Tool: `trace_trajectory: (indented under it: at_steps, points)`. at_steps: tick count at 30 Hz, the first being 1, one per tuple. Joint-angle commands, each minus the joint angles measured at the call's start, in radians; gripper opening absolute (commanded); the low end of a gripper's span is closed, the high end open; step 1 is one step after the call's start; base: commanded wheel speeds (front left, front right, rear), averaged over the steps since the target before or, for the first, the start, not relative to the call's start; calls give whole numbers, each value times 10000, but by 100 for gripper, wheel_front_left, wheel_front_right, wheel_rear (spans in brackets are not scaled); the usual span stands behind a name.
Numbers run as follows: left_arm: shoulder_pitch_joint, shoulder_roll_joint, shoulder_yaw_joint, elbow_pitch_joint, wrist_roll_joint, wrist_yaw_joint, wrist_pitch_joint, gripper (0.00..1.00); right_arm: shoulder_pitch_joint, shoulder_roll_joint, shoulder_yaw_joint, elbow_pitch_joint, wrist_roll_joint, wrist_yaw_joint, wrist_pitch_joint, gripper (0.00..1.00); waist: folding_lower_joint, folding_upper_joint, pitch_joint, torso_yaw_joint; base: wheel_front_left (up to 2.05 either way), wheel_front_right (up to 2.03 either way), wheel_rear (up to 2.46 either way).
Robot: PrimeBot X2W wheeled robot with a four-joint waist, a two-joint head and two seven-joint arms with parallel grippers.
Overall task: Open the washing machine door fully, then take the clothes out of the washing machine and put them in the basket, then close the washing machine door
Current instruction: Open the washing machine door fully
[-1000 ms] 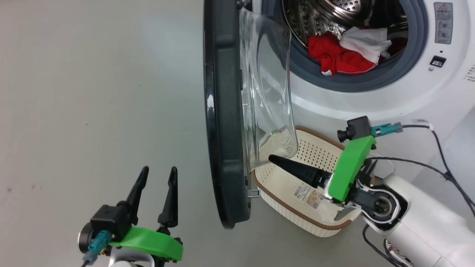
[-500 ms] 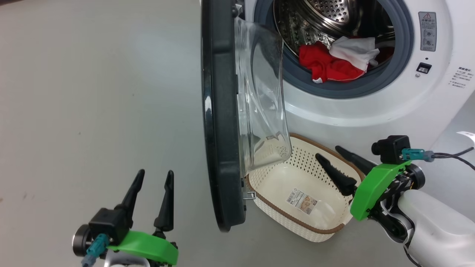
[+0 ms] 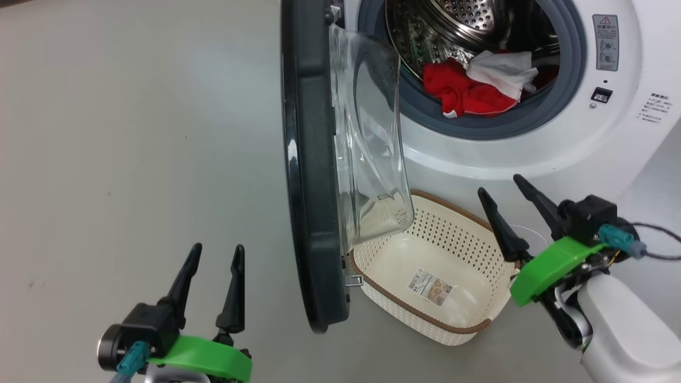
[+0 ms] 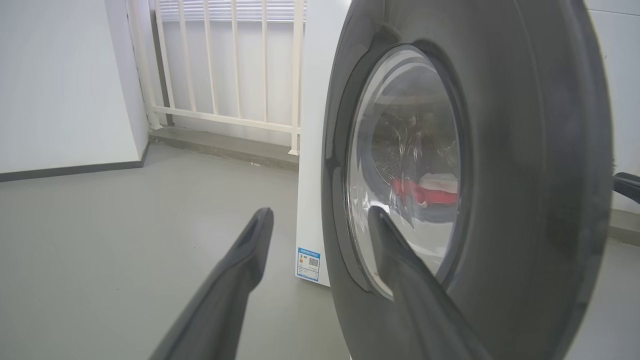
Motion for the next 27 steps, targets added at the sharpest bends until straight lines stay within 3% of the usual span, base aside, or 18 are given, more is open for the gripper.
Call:
trace_trajectory:
  at_steps: [1,6,13,27]
  points:
    - [-35,133,380,-332,75,9,-49,100,340,149,-159,-366,-329,65,-90,100,0,0,11,8,0,0,0]
    - [-73,93,436,-479,84,16,-49,100,1466,1208,-2129,-1523,-2252,65,-91,100,0,0,92,14,0,0,0]
    - [-38,58,499,-576,104,31,-49,100,2365,2030,-3334,-2581,-3553,65,-92,100,0,0,113,-30,0,0,0]
    - [-62,30,494,-575,153,11,-49,100,3140,2292,-3524,-3176,-3886,65,-93,100,0,0,197,-125,0,0,0]
